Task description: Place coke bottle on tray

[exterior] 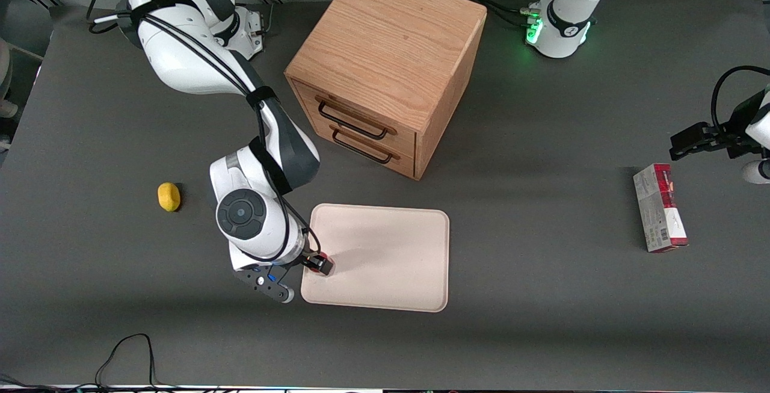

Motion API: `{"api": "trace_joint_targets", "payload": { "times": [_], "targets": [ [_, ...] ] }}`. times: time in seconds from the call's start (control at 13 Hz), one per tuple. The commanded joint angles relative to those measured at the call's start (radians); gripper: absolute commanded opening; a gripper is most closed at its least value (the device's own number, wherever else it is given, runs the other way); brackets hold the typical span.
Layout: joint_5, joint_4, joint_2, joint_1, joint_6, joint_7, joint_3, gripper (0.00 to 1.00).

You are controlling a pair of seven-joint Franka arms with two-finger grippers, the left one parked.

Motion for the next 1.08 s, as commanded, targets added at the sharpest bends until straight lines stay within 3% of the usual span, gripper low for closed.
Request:
{"api": "trace_joint_targets", "payload": {
  "times": [0.0,0.23,0.38,0.77,1.0],
  "targets": [
    [-0.031,0.031,-0.004,0.007,-0.020,0.030,-0.005,1.00],
    [-0.014,0.026,-0.077,-0.015,-0.167,-0.073,0.003,1.00],
    [0.050,-0.040,-0.178,-0.038,-0.262,-0.165,-0.005,1.00],
    [0.089,-0.519,-0.586,-0.164,-0.264,-0.533,-0.008,1.00],
    [0.101,-0.702,-0.778,-0.218,-0.265,-0.737,-0.038,1.00]
  ]
}}
